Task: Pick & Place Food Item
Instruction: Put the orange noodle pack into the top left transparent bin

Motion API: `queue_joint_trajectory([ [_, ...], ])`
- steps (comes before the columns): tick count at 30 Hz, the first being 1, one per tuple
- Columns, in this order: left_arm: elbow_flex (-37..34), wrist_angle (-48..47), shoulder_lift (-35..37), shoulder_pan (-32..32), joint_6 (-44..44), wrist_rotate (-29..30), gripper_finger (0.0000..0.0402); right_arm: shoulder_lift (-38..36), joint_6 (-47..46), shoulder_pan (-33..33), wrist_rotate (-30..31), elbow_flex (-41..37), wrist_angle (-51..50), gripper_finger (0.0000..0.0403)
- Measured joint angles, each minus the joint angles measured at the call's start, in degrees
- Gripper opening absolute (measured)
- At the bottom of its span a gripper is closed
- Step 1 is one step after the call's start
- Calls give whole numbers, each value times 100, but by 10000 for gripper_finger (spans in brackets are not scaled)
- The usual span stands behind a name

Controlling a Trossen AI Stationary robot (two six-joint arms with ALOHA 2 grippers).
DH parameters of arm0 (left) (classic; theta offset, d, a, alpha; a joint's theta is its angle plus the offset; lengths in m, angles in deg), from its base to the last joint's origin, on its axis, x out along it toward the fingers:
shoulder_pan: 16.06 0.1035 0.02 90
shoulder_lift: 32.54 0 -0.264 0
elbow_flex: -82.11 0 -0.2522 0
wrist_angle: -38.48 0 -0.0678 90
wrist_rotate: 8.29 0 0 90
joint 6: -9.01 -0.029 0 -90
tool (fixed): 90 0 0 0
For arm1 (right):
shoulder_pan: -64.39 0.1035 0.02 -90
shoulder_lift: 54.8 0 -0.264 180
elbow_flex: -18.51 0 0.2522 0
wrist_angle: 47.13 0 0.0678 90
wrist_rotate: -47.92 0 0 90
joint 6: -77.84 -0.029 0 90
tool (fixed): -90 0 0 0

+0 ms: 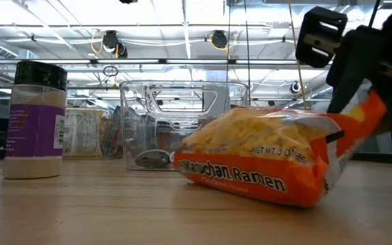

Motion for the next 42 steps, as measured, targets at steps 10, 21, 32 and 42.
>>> queue_joint_trajectory([
  [10,2,44,0,-2,20,23,120,-851,-541,-160,182,3,-63,4],
  [21,358,604,-2,-71,-580,60,120,-2212,-2870,-899,196,3,-71,1],
  [32,3574,-3689,-942,-149,-1745,376,120,-2712,-5551,-1931,190,382,294,0],
  [42,5849,-6364,-2393,-117,-1676,587,120,-2463,-7027,-2802,212,538,697,0],
])
